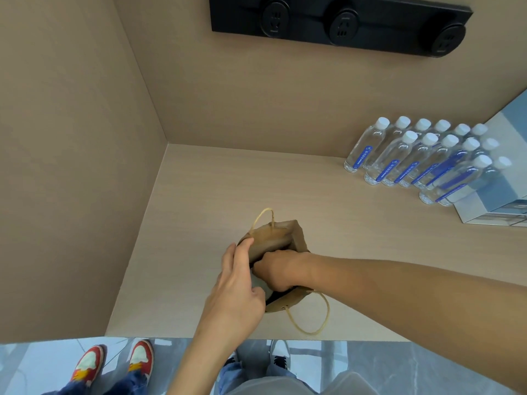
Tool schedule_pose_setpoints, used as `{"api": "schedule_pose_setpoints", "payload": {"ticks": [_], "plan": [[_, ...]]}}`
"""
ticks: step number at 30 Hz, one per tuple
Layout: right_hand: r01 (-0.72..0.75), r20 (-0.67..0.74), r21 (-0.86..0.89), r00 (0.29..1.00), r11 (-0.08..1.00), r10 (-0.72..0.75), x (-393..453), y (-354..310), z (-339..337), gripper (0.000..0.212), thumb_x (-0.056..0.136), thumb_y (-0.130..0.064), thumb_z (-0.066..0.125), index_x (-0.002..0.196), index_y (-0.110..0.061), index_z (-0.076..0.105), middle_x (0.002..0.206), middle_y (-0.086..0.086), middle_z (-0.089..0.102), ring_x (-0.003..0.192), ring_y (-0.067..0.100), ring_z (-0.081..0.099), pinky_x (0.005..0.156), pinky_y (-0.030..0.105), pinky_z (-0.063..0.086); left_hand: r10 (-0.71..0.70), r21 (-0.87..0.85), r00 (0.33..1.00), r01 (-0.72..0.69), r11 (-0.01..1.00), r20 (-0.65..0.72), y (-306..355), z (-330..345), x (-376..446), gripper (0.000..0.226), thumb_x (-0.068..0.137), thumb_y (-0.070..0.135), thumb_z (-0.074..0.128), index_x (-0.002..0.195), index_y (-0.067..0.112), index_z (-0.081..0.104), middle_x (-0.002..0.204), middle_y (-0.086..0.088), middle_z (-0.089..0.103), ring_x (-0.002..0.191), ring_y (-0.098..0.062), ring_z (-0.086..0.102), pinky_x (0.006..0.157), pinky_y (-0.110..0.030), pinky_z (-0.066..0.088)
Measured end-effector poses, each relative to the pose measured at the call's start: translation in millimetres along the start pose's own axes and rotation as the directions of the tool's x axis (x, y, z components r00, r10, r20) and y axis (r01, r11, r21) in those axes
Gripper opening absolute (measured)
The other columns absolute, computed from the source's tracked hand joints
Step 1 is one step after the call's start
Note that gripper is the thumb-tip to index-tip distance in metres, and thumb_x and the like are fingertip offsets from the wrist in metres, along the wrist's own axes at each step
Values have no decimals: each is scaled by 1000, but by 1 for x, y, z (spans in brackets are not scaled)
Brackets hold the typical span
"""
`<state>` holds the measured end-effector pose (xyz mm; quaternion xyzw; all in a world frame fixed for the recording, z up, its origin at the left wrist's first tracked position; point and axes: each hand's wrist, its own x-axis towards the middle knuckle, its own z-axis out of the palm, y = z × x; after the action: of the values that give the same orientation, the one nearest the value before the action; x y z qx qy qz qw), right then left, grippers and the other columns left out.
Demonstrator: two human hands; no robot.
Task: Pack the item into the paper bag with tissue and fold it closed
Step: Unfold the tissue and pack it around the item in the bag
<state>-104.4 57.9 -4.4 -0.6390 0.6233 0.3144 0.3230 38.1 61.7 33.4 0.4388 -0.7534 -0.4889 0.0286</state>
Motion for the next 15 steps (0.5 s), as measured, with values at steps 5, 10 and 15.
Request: {"api": "schedule_pose_setpoints", "payload": {"ticks": [5,10,15], "plan": [[-81,18,218,997,973,79,-4,2,-6,37,87,10,49,123,2,53,99,20,61,60,28,58,47,32,49,5,-8,1000,-5,1000,-6,-1,-1,0,81,81,4,42,145,42,12,158,13,14,121,-23,50,95,-45,49],[-150,70,338,989,929,134,-1,4,-3,30,89,10,45,117,1,53,66,13,51,40,22,48,28,19,37,10,-15,1000,-10,1000,-15,-1,-1,1,80,82,2,43,146,40,13,158,10,15,126,-21,46,98,-45,47],[-215,87,275,976,937,198,1,5,-5,18,90,8,50,101,-3,60,69,12,49,40,22,50,26,21,39,14,-16,1000,-15,1000,-11,-1,0,1,80,82,4,42,144,45,12,159,10,14,130,-22,44,101,-47,45]]}}
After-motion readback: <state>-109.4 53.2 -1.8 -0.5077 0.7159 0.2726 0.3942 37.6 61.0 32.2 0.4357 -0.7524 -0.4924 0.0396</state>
